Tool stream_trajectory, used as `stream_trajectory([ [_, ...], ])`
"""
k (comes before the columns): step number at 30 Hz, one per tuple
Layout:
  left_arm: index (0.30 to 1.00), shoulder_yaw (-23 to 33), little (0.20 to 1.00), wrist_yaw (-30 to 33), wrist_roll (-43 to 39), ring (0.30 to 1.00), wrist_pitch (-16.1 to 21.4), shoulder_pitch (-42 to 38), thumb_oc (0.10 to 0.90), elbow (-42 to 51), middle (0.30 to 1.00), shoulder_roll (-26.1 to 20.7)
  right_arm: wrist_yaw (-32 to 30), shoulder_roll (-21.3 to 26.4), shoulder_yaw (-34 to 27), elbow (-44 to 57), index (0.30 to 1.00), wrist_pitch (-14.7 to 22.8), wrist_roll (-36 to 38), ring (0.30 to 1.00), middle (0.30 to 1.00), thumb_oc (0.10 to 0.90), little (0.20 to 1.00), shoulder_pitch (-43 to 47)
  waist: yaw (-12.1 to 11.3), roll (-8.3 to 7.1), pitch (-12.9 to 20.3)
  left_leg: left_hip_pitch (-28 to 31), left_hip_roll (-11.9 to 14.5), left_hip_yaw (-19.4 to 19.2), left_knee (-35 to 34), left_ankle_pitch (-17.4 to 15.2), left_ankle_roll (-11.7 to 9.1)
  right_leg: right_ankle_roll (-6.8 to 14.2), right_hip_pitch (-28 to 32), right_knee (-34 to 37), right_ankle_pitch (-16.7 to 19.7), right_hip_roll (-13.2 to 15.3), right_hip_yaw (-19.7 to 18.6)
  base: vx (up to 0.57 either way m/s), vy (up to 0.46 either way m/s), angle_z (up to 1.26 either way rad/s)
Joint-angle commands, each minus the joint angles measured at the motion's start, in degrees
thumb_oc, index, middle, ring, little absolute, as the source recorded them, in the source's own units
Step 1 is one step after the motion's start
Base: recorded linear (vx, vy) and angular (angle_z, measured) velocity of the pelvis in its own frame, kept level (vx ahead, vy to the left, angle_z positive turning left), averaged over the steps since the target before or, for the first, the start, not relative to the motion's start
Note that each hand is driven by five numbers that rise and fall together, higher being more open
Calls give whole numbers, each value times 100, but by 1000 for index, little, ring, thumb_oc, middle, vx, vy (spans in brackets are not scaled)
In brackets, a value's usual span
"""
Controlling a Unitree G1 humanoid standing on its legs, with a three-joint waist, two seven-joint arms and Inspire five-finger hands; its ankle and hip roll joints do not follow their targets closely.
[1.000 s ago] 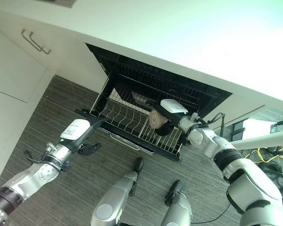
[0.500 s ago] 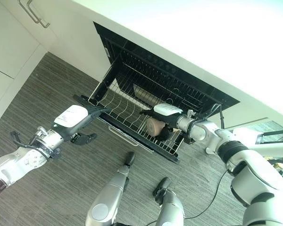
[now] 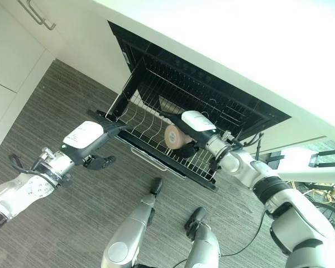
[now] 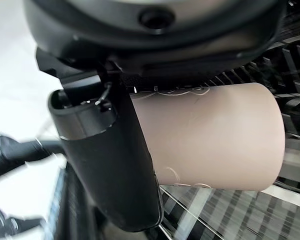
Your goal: Place the dishes in the dishwasher.
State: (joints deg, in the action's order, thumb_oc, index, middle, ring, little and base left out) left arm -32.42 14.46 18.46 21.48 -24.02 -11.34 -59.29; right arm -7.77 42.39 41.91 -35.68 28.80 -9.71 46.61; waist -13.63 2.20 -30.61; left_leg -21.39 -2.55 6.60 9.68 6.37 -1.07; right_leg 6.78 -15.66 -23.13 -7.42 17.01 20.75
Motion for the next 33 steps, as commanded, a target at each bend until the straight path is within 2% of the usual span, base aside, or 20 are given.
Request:
stream_trajectory([
  [1,900,64,900,190,18,900,-78,-54,800,-226,900,162,-632,409,90,84,900,375,264,900,900,800,900,411,37,-18,82,86,476,-400,751,-1456,-97,685,-151,594,503,296,-583,26,43,-1],
  [3,900,39,900,241,-65,900,-51,-52,800,-255,900,122,267,284,-22,59,900,-243,606,900,900,800,900,494,67,-31,82,130,472,-438,751,-1477,-99,681,-133,594,489,293,-622,-9,29,0],
  [5,900,64,900,105,-122,900,-110,-158,800,-195,900,87,450,302,31,-66,900,42,239,900,900,800,900,443,47,-13,82,53,476,-437,751,-1447,-94,652,-176,594,491,310,-611,-18,0,0],
  [8,900,-53,900,118,-262,900,-83,-272,800,-151,900,2,-1006,327,274,-212,900,877,-722,900,900,800,900,620,4,40,82,69,452,-419,751,-1437,-86,656,-148,594,517,345,-529,0,5,1],
  [9,900,11,900,109,-248,900,-58,-238,800,-167,900,-12,-63,365,231,-73,900,233,-258,900,900,800,900,622,20,24,82,52,442,-443,751,-1429,-87,667,-169,594,529,346,-539,-44,15,2],
  [11,900,-10,900,190,-192,900,-70,-180,800,-197,900,45,-1229,462,295,-23,900,511,-495,900,900,800,900,610,45,48,82,58,458,-453,751,-1438,-96,669,-174,594,515,324,-551,3,20,0],
  [13,900,40,900,224,-208,900,-48,-111,800,-211,900,57,21,392,135,-46,900,-544,227,900,900,800,900,540,81,40,82,86,460,-495,751,-1462,-94,679,-169,594,504,320,-604,8,20,0],
  [15,900,92,900,195,-129,900,-115,-77,800,-178,900,127,-1363,461,168,-112,900,229,-419,900,900,800,900,461,88,56,82,26,475,-496,751,-1431,-80,657,-225,594,525,319,-615,0,0,0],
  [16,900,112,900,239,-155,900,-78,5,800,-236,900,107,-416,370,15,-49,900,-540,81,900,900,800,900,360,134,29,82,128,489,-523,751,-1491,-89,685,-155,594,488,301,-626,27,40,-3],
  [19,900,157,900,157,-242,900,-136,-9,800,-238,900,133,-4,347,-232,-175,900,-776,268,900,900,800,900,166,193,51,82,147,497,-552,751,-1498,-81,652,-146,594,474,286,-680,37,31,-16],
  [21,900,153,900,107,-216,900,-246,-42,800,-161,900,173,-1154,405,-196,-182,900,103,-311,900,900,800,900,88,196,76,82,119,515,-576,751,-1492,-75,641,-172,594,480,290,-662,-1,-1,-3],
  [23,900,186,900,169,-204,900,-217,33,800,-224,900,213,-156,316,-383,-210,900,-787,23,900,900,800,900,19,241,63,82,160,521,-605,751,-1506,-83,629,-160,594,468,269,-717,0,0,0],
  [25,900,153,900,150,-191,900,-225,-28,800,-274,900,227,-1073,273,-332,-305,900,-253,-509,900,900,800,900,-13,238,67,82,150,511,-577,751,-1506,-82,640,-174,594,468,280,-680,0,0,0],
  [26,900,164,900,188,-216,900,-156,-24,800,-368,900,224,-87,225,-375,-322,900,-1214,-47,900,900,800,900,-1,260,50,82,172,512,-603,751,-1529,-85,650,-173,594,463,269,-686,0,0,0],
  [27,900,150,900,132,-237,900,-211,-116,800,-376,900,233,-1296,296,-311,-348,900,-129,-677,900,900,800,900,-90,262,63,82,128,560,-627,751,-1511,-94,615,-194,594,450,245,-707,0,0,0],
  [28,900,106,900,147,-259,900,-222,-137,800,-397,900,222,-1330,289,-295,-355,900,-83,-651,900,900,800,900,-75,269,59,82,156,553,-611,751,-1520,-93,622,-176,594,442,245,-690,0,0,0],
  [29,900,103,900,162,-263,900,-204,-127,800,-428,900,227,-1153,277,-316,-352,900,-205,-497,900,900,800,900,-86,281,57,82,173,555,-618,751,-1527,-101,632,-166,594,440,242,-679,0,0,0],
  [30,900,163,900,248,-190,900,-145,-57,800,-496,900,336,-140,284,-395,-400,900,-1091,272,900,900,800,900,-211,307,81,82,125,587,-662,751,-1468,-114,615,-200,594,480,225,-696,0,0,0],
  [32,900,84,900,223,-213,900,-158,-109,800,-533,900,319,-1106,147,-395,-495,900,-312,88,900,900,800,900,-135,290,81,82,190,557,-592,751,-1497,-104,601,-141,594,440,226,-695,23,-10,-1],
  [33,900,136,900,191,-234,900,-122,-48,800,-550,900,317,-418,69,-504,-426,900,-961,650,900,900,800,900,-155,305,74,82,285,557,-603,751,-1554,-103,606,-71,594,396,210,-703,0,0,0],
])
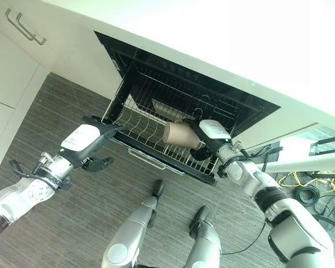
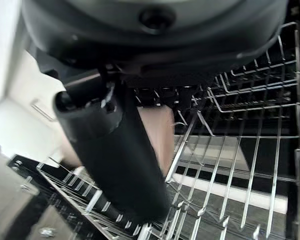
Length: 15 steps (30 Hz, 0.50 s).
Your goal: Place the dishes in the dishwasher.
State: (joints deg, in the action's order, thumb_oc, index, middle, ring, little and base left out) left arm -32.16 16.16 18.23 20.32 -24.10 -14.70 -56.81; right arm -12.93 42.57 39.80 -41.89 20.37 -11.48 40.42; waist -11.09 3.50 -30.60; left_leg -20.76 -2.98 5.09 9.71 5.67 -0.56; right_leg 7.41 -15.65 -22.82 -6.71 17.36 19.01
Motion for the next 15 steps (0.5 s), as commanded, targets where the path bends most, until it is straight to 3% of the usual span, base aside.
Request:
stream_trajectory([
  [1,900,197,900,-21,-200,900,-14,-13,800,-171,900,71,697,31,-420,247,900,-686,1093,900,900,800,900,402,67,-68,80,186,586,-452,747,-1439,-138,513,-102,563,350,175,-543,0,0,0],
  [2,900,239,900,-90,-172,900,-146,19,800,-13,900,108,-391,117,-471,259,900,549,279,900,900,800,900,215,59,-31,80,197,644,-482,747,-1463,-148,489,-82,563,323,152,-527,-35,-14,-1],
  [3,900,223,900,-92,-198,900,-168,18,800,-7,900,89,-378,82,-479,270,900,572,126,900,900,800,900,256,73,-44,80,210,632,-472,747,-1444,-144,490,-83,563,337,157,-506,0,0,0],
  [4,900,226,900,-55,-216,900,-140,82,800,-49,900,97,222,61,-497,348,900,8,425,900,900,800,900,232,96,-45,80,310,653,-496,747,-1482,-164,506,4,563,299,143,-501,0,0,0],
  [6,900,278,900,-103,-176,900,-166,99,800,30,900,130,-49,88,-460,380,900,115,193,900,900,800,900,160,86,-27,80,341,655,-484,747,-1455,-156,469,48,563,294,145,-485,11,0,-6],
  [8,900,335,900,-121,-197,900,-132,132,800,52,900,129,91,93,-498,373,900,-204,145,900,900,800,900,118,100,-17,81,356,649,-480,747,-1416,-152,445,61,563,319,152,-466,8,-7,-3],
  [15,900,461,900,-318,-175,900,-134,196,800,157,900,94,-24,161,-521,257,900,-189,267,900,900,800,900,120,49,-20,80,442,688,-468,747,-1414,-170,425,170,563,290,108,-394,5,-38,4],
])
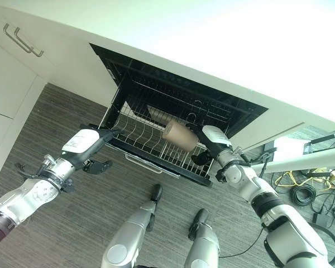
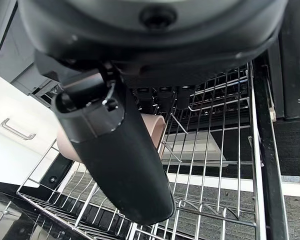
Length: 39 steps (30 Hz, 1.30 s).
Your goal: Place the dishes in the dishwasher.
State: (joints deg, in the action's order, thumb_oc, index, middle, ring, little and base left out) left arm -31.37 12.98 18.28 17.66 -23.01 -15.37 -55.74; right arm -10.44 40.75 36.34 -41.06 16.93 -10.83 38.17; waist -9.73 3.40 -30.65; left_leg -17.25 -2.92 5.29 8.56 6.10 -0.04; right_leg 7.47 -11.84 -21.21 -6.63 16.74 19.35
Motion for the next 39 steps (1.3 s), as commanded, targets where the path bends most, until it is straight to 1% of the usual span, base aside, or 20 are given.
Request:
stream_trajectory([
  [1,900,402,900,-7,-160,900,154,124,800,213,900,-3,-276,347,-201,187,900,139,230,900,900,800,900,338,-85,-13,85,115,685,-485,863,-1461,-221,412,-190,402,275,162,-428,10,-23,5],
  [7,900,530,900,-48,-46,900,149,313,800,300,900,78,-419,375,-382,367,900,133,231,900,900,800,900,157,-62,-16,86,230,706,-497,863,-1472,-223,397,-103,402,259,143,-434,0,0,0],
  [9,900,569,900,-67,-14,900,127,360,800,331,900,117,-547,388,-465,419,900,68,280,900,900,800,900,123,-49,-9,86,271,712,-505,863,-1478,-224,391,-70,402,251,139,-437,0,0,0],
  [12,900,645,900,-86,47,900,112,458,800,341,900,182,-852,356,-717,481,900,-4,548,900,900,800,900,2,-21,-9,86,367,715,-522,863,-1499,-221,382,9,402,232,129,-459,0,0,0],
  [14,900,760,900,-19,168,900,81,651,800,330,900,328,-1329,242,-1120,644,900,132,800,900,900,800,900,-280,41,-17,110,522,731,-561,863,-1559,-221,372,126,402,189,108,-499,19,-8,-3],
  [18,900,1027,900,95,308,900,7,1038,800,275,900,632,-1640,46,-1779,1195,900,265,840,900,900,800,900,-929,213,-45,374,723,781,-659,863,-1640,-236,336,264,402,107,59,-581,70,5,-16],
  [19,900,1219,900,198,374,900,-9,1299,800,209,900,849,-1763,-58,-2045,1528,900,286,792,900,900,800,900,-1353,309,-81,613,929,840,-745,863,-1721,-258,320,443,402,-2,6,-623,122,16,-38],
  [20,900,1347,900,289,383,900,9,1458,800,167,900,970,-1799,-96,-2213,1665,900,368,821,900,900,800,900,-1583,357,-111,785,983,866,-787,863,-1706,-265,302,498,402,-20,-11,-633,146,19,-30],
  [21,900,1416,900,331,380,900,36,1538,800,138,900,1012,-1790,-109,-2291,1731,900,415,857,900,900,800,900,-1695,377,-119,858,1030,884,-810,863,-1717,-272,296,542,402,-44,-24,-640,83,27,-14],
  [24,900,1741,900,504,318,900,167,1792,800,23,900,1224,-1628,-226,-2608,2084,900,611,981,900,900,800,900,-2183,458,-156,1162,1205,947,-865,863,-1760,-298,275,735,402,-145,-56,-662,89,70,-20],
  [27,900,2017,900,680,266,900,271,1975,800,-19,900,1417,-1469,-330,-2814,2427,900,727,1080,900,900,800,900,-2526,500,-197,1343,1343,942,-856,863,-1806,-286,271,877,402,-193,-52,-692,85,123,-8],
  [29,900,2196,900,840,181,900,316,2062,800,-37,900,1522,-1218,-396,-2957,2610,900,836,1369,900,900,800,900,-2711,528,-224,1424,1429,923,-856,863,-1843,-270,278,958,402,-215,-31,-711,53,152,-12],
  [31,900,2549,900,1024,15,900,368,2219,800,0,900,1676,-642,-641,-3142,2923,900,1049,1749,900,900,800,900,-3105,576,-253,1526,1544,870,-848,863,-1909,-210,306,1067,402,-234,21,-742,58,240,-19],
  [32,900,2654,900,1080,-32,900,369,2259,800,13,900,1732,-526,-726,-3188,3031,900,1089,1841,900,900,800,900,-3234,593,-262,1548,1575,840,-831,863,-1936,-180,317,1100,402,-236,31,-757,57,297,-14],
  [33,900,2834,900,1155,-126,900,390,2349,800,66,900,1813,-289,-870,-3290,3180,900,1127,2123,900,900,800,900,-3453,622,-278,1574,1621,770,-783,863,-1985,-116,332,1150,402,-237,34,-797,56,312,-20],
  [34,900,3051,900,1199,-257,900,412,2452,800,152,900,1887,-57,-1089,-3403,3312,900,1201,2406,900,900,800,900,-3713,673,-299,1595,1682,640,-712,863,-2064,-2,363,1219,402,-230,41,-881,47,307,-17],
  [35,900,3116,900,1212,-293,900,421,2483,800,171,900,1909,-1,-1169,-3427,3343,900,1237,2474,900,900,800,900,-3785,689,-305,1596,1701,587,-685,863,-2090,45,375,1238,402,-220,43,-912,33,315,-4],
  [36,900,3221,900,1205,-394,900,396,2534,800,229,900,1948,64,-1287,-3460,3419,900,1308,2584,900,900,800,900,-3891,726,-313,1597,1730,470,-627,863,-2140,134,404,1248,402,-194,45,-994,-5,270,20],
  [38,900,3486,900,1087,-815,900,337,2687,800,258,900,2007,415,-1440,-3511,3522,900,1247,2935,900,900,800,900,-4071,802,-306,1647,1743,230,-607,863,-2216,291,482,1147,402,-80,78,-1182,-42,348,29],
  [39,900,3544,900,1101,-910,900,340,2730,800,248,900,2024,474,-1467,-3516,3507,900,1218,2998,900,900,800,900,-4102,811,-303,1660,1741,205,-623,863,-2224,306,494,1126,402,-60,80,-1193,-41,261,12],
])
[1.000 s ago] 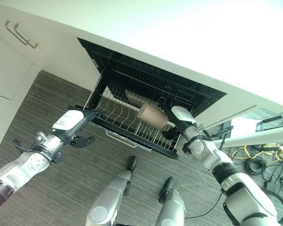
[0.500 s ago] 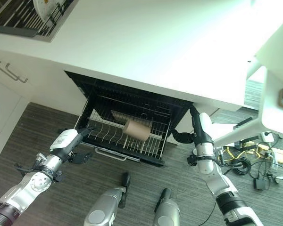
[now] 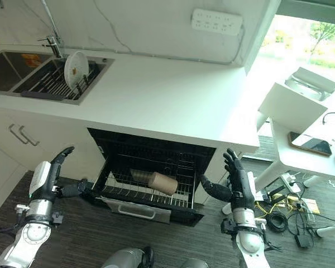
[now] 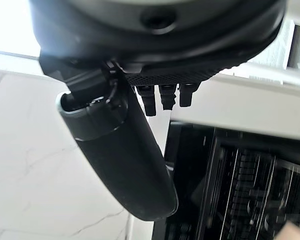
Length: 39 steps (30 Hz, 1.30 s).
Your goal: Place the dishes in the dishwasher.
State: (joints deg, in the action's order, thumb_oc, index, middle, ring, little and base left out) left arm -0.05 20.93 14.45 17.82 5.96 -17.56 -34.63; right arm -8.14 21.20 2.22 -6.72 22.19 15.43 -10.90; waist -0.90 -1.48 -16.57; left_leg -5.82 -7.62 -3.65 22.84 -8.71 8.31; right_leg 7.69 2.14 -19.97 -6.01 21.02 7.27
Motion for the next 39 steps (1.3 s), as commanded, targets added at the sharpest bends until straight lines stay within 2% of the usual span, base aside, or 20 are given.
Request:
stream_trajectory([
  [1,900,484,900,318,-633,900,339,-116,800,461,900,-63,283,465,-109,62,900,671,404,900,900,800,900,771,-77,186,267,593,657,245,-566,-750,-518,476,-287,278,-113,-344,27,-22,134,5],
  [5,900,858,900,451,-918,900,355,179,800,477,900,70,462,336,-63,-17,900,591,543,900,900,800,900,698,-167,245,328,587,702,84,-566,-765,-473,462,-251,278,-6,-398,447,-32,111,-7],
  [7,900,942,900,582,-1000,900,341,185,800,407,900,144,473,348,-39,21,900,572,638,900,900,800,900,661,-97,319,316,527,720,122,-566,-786,-389,294,-172,278,-80,-777,490,-32,77,-28],
  [8,900,959,900,669,-1111,900,395,179,800,305,900,193,446,392,-64,73,900,621,713,900,900,800,900,606,-21,347,259,528,662,211,-566,-799,-343,140,-173,42,-229,-1157,456,-44,14,-23],
  [9,900,984,900,712,-1192,900,458,194,800,241,900,224,437,434,-72,100,900,702,785,900,900,800,900,587,-6,349,234,494,609,247,-566,-777,-329,62,-261,-162,-303,-1357,462,-74,-23,-4],
  [11,900,1029,900,772,-1349,900,629,221,800,31,900,334,474,530,-89,142,900,883,893,900,900,800,900,593,12,366,195,389,552,290,-566,-676,-376,-70,-338,-116,-343,-1605,463,-76,-90,22],
  [12,900,1016,900,761,-1621,900,803,147,800,-345,900,481,647,621,-202,133,900,1035,996,900,900,800,900,581,142,345,118,471,458,315,-566,-587,-463,-159,-216,278,-316,-1701,206,-24,-127,10],
  [14,900,991,900,721,-1761,900,863,134,800,-455,900,552,738,681,-259,121,900,1060,1124,900,900,800,900,608,195,297,95,583,389,254,-566,-555,-482,-197,-276,278,-388,-1675,87,-1,-91,-11],
  [16,900,975,900,709,-1790,900,905,205,800,-417,900,655,900,760,-351,114,900,1119,1260,900,900,800,900,670,153,165,80,764,286,55,-566,-550,-494,-286,-263,278,-555,-1477,105,20,-80,3],
  [17,900,868,900,726,-1779,900,941,237,800,-401,900,763,907,830,-448,140,900,1197,1167,900,900,800,900,721,131,8,-40,703,208,-85,-187,-273,-646,-361,-218,278,-559,-1369,-71,-6,-71,-6],
  [19,900,827,900,574,-1841,900,880,198,800,-392,900,813,854,926,-507,95,900,1221,1211,900,900,800,900,865,68,14,-161,273,285,-49,476,-108,-769,-458,-171,278,-527,-1418,-72,-48,15,-16],
  [21,900,804,900,520,-1891,900,911,166,800,-499,900,843,803,930,-501,37,900,1253,1238,900,900,800,900,994,48,42,-183,138,440,20,503,2,-803,-486,-151,278,-538,-1456,-162,0,174,-14],
  [22,900,850,900,469,-2112,900,870,161,800,-708,900,884,930,864,-529,32,900,1250,1179,900,900,800,900,1114,24,95,-148,194,742,126,-52,308,-905,-465,-116,278,-601,-1437,-206,52,315,-19],
  [24,900,884,900,448,-2299,900,845,186,800,-862,900,930,949,873,-495,133,900,1199,1070,900,900,800,900,1140,18,151,-111,270,965,209,-566,616,-1038,-444,-78,278,-683,-1443,-261,62,383,-22],
  [27,900,889,900,204,-2550,900,821,155,800,-1230,900,1071,1129,1023,-490,315,900,1234,1188,900,900,800,900,1169,112,324,-44,-95,1619,470,-566,711,-1278,-433,-6,278,-845,-1459,-294,59,466,-27],
  [30,900,732,900,-2,-2525,900,865,66,800,-1481,900,1189,950,1137,-604,352,900,1338,1284,900,900,800,900,1161,203,396,4,-69,1805,513,-566,502,-1348,-363,16,278,-842,-1307,-209,50,573,1],
  [31,900,526,900,-161,-2628,900,873,-6,800,-1619,900,1208,666,1161,-686,271,900,1499,1269,900,900,800,900,1126,261,470,35,66,1721,504,-566,132,-1366,-228,0,278,-754,-1117,-96,62,734,23],
  [33,900,372,900,-293,-2535,900,830,-39,800,-1641,900,1177,326,1030,-777,275,900,1630,1422,900,900,800,900,1029,215,380,55,279,1360,602,-566,-188,-1225,-1,-62,278,-535,-869,-140,49,542,64],
  [37,900,339,900,-302,-2730,900,647,28,800,-1465,900,1094,176,691,-778,437,900,1607,1186,900,900,800,900,930,121,279,79,461,1086,442,-566,-465,-953,292,-273,278,-212,-457,-201,14,302,10],
  [39,900,461,900,-393,-2874,900,548,174,800,-1380,900,1151,95,480,-675,561,900,1508,987,900,900,800,900,1006,-102,235,107,512,1015,229,-566,-531,-837,323,-321,278,-95,-277,71,2,265,-33],
])
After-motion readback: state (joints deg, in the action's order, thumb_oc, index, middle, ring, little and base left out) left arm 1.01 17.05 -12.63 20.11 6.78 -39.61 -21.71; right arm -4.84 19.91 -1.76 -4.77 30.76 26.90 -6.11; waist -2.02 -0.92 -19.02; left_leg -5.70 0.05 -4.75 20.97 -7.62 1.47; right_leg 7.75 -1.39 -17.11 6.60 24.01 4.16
